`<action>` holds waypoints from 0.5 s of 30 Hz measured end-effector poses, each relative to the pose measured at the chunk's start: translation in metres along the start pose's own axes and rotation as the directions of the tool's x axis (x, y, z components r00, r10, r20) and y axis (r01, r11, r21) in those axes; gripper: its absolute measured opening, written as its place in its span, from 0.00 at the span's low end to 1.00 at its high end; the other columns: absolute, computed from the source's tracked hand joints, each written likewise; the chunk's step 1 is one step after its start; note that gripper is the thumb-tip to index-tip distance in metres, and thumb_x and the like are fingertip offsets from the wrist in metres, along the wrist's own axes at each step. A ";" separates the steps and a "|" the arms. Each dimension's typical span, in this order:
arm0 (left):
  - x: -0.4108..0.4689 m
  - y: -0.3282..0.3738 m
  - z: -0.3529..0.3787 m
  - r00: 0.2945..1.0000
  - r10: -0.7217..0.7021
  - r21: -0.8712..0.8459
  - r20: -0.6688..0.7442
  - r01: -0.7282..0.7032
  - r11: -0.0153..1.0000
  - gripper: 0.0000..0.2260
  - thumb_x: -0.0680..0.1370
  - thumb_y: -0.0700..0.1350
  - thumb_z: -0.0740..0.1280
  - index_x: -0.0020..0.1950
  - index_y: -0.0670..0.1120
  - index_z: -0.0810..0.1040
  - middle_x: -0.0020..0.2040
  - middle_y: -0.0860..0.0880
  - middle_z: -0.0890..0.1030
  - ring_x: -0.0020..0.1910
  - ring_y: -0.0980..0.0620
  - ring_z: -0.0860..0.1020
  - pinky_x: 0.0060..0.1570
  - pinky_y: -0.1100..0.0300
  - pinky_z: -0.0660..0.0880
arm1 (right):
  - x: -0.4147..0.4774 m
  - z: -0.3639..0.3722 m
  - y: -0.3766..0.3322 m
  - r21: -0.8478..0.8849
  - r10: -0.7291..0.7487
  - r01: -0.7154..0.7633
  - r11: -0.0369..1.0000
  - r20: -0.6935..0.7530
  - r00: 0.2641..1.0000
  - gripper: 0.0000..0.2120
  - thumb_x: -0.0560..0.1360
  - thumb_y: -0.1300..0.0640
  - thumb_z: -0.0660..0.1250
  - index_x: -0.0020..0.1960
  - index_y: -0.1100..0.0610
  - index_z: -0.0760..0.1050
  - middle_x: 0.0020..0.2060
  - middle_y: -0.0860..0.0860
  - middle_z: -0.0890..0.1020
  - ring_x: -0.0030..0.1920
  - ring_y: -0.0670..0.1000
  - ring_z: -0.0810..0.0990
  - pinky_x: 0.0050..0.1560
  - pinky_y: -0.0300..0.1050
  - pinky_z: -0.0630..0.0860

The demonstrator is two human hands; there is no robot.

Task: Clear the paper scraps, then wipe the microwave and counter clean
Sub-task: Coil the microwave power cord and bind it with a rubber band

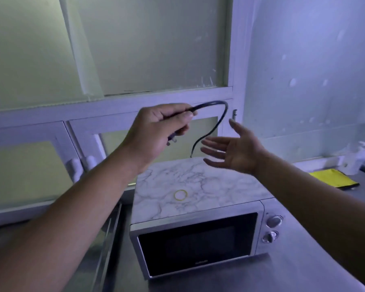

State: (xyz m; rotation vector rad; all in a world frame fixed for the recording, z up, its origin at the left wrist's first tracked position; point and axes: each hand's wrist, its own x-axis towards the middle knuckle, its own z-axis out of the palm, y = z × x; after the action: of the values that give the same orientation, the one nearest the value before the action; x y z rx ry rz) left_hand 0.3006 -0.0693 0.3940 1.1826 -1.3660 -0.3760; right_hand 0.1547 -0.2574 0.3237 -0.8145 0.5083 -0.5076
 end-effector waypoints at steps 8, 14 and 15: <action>-0.012 -0.065 0.060 0.833 -0.392 0.259 0.391 0.310 0.915 0.14 0.73 0.58 0.74 0.48 0.48 0.87 0.46 0.49 0.87 0.47 0.53 0.84 0.53 0.61 0.78 | -0.050 -0.037 -0.049 -0.320 0.041 -0.044 0.947 -0.016 0.999 0.12 0.80 0.59 0.62 0.49 0.64 0.83 0.29 0.51 0.76 0.29 0.48 0.75 0.35 0.42 0.77; 0.051 -0.166 0.101 0.784 -0.603 0.260 -0.148 0.619 0.741 0.22 0.65 0.47 0.75 0.56 0.37 0.80 0.42 0.40 0.81 0.39 0.44 0.78 0.41 0.54 0.71 | -0.072 -0.123 -0.077 -0.548 -0.016 0.072 0.834 0.106 0.994 0.12 0.77 0.58 0.63 0.48 0.62 0.85 0.29 0.50 0.66 0.29 0.49 0.65 0.32 0.40 0.69; 0.062 -0.183 0.111 0.768 -0.611 0.300 -0.192 0.639 0.708 0.31 0.62 0.50 0.74 0.62 0.37 0.77 0.48 0.38 0.80 0.44 0.41 0.79 0.45 0.52 0.72 | -0.076 -0.142 -0.084 -0.592 -0.029 0.106 0.799 0.139 0.990 0.13 0.77 0.58 0.62 0.48 0.62 0.85 0.29 0.51 0.66 0.29 0.49 0.64 0.33 0.40 0.68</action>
State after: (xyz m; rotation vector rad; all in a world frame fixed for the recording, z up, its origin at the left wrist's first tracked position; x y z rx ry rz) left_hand 0.2933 -0.2435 0.2553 1.9531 -0.9393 -0.5723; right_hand -0.0074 -0.3383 0.3239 -1.4733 0.5327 -0.3552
